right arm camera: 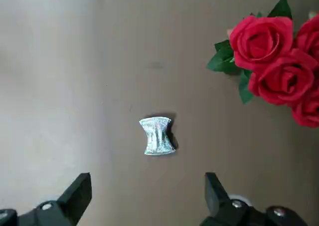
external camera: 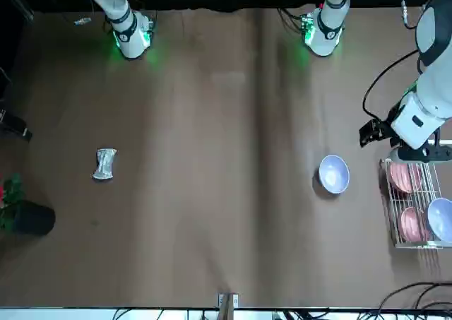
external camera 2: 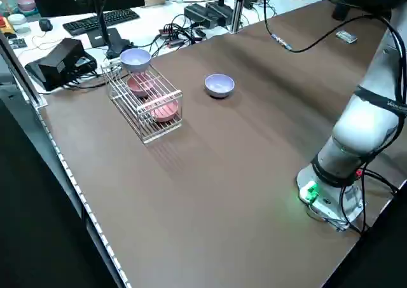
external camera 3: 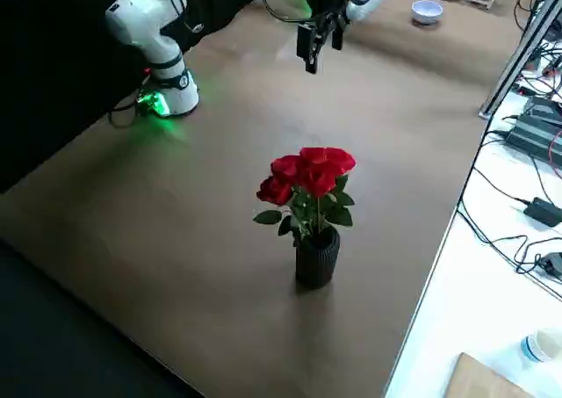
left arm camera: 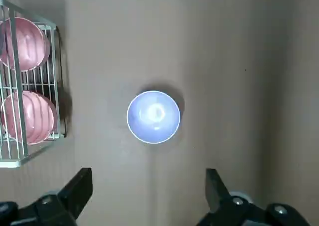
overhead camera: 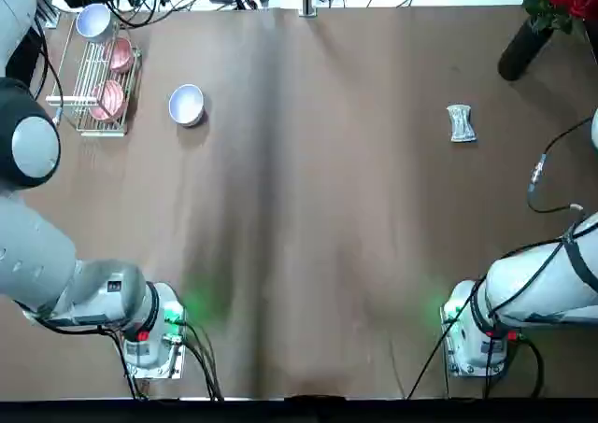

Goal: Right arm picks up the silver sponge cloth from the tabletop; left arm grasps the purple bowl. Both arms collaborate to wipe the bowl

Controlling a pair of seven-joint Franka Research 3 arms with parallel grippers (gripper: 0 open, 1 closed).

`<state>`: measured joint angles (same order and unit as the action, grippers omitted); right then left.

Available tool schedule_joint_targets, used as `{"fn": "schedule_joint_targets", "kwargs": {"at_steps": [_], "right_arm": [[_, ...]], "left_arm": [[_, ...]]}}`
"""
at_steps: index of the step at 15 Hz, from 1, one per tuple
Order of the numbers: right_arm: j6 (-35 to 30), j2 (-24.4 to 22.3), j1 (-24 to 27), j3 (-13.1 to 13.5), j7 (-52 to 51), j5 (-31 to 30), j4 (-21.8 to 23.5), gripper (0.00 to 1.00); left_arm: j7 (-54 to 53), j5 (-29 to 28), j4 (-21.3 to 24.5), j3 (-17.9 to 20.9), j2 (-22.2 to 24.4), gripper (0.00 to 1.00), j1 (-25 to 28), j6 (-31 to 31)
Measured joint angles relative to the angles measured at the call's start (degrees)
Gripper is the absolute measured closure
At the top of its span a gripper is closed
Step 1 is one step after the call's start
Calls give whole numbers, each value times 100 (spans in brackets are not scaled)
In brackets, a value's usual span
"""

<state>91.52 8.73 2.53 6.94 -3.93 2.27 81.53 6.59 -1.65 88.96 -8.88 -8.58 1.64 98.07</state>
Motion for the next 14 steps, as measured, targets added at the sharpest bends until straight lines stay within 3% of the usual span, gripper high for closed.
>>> {"fn": "schedule_joint_targets", "kwargs": {"at_steps": [7, 11, 14], "right_arm": [[0, 0, 1, 0, 0, 0, 0, 0], [0, 0, 2, 0, 0, 0, 0, 0], [1, 0, 3, 0, 1, 0, -1, 0]], "left_arm": [[-13, 0, 1, 0, -8, 0, 0, 0], [-52, 0, 109, 8, -551, 0, 246, 22], [-89, 0, 364, 7, -1067, 0, 287, 539]]}}
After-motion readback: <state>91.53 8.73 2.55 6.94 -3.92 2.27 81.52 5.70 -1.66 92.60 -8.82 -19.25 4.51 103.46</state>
